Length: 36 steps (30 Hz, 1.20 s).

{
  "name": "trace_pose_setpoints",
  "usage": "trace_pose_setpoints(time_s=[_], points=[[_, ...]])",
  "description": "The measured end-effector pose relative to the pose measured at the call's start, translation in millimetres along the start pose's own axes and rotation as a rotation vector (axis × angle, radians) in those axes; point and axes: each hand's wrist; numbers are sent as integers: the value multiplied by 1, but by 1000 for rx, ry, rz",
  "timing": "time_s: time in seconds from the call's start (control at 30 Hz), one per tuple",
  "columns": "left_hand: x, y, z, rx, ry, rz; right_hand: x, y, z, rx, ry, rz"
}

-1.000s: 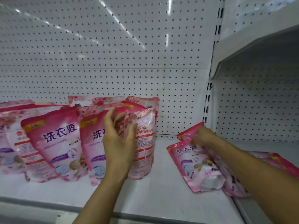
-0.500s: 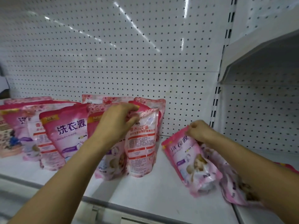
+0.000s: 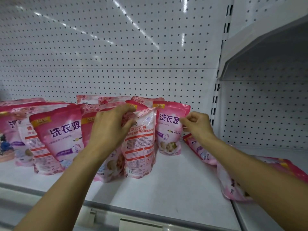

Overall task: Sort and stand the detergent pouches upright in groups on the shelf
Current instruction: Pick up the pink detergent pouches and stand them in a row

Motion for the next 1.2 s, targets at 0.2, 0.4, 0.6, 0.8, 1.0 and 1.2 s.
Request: trace_pose_setpoints(time_s=[0.2,0.4,0.6,0.8,1.0,1.2], points=[[19,-3,7,0,146,-67,-67,29,-3,258,-216,429],[50,36,28,342,286,89,-79,50,5,716,-309,606],[88,64,38,-3,-400,753,-74,36,8,622,-129,314],[125,80,31,-451,-771,1340,-67,10,57,397,11,-37],[137,110,1,-527,-735,1912,-57,-7,116,196,31,-176],[136,118,-3,-507,-583,1877,-58,-13,152,100,-84,-102]])
Point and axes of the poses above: each hand's wrist, its own z-axis away from the middle knuckle, its own x-axis out of the palm, y = z × x, and after that the axes turned 14 degrees about -y, right-handed
